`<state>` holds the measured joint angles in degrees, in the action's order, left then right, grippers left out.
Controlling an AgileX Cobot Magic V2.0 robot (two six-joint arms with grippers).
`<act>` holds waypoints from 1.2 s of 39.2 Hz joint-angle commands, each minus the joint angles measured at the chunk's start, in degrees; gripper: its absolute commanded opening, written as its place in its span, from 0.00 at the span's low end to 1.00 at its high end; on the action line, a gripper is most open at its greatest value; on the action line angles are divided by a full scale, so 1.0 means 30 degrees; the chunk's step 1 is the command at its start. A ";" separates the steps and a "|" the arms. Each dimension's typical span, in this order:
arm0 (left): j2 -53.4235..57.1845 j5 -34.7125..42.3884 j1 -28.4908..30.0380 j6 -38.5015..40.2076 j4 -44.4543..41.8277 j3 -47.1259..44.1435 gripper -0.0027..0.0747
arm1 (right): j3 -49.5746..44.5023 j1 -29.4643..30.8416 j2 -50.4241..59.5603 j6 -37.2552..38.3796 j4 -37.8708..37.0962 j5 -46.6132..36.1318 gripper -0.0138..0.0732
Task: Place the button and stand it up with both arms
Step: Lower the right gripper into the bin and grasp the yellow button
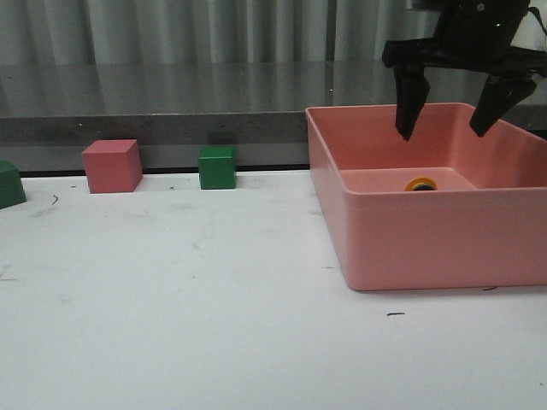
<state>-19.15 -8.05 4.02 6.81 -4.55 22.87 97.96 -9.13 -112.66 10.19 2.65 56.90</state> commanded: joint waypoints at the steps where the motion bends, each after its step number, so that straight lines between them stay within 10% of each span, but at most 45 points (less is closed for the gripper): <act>1: -0.0301 0.1496 -0.0128 0.0020 0.0096 0.0512 0.93 | 0.2259 0.0045 -0.0263 0.0678 -0.0763 0.0740 0.90; 14: -0.0301 0.1496 -0.0128 0.0020 0.0096 0.0512 0.93 | 0.8502 0.0065 -0.5104 0.0698 -0.0701 0.5834 0.90; 30: -0.0301 0.1496 -0.0128 0.0020 0.0096 0.0512 0.93 | 0.8730 0.0065 -0.6603 0.0998 0.0021 0.6097 0.89; 47: -0.0301 0.1496 -0.0128 0.0020 0.0096 0.0512 0.93 | 0.8782 0.0065 -0.6765 0.0998 0.0029 0.6641 0.49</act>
<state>-19.15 -8.05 4.02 6.81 -4.55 22.87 122.49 -9.13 -137.07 13.40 2.66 70.06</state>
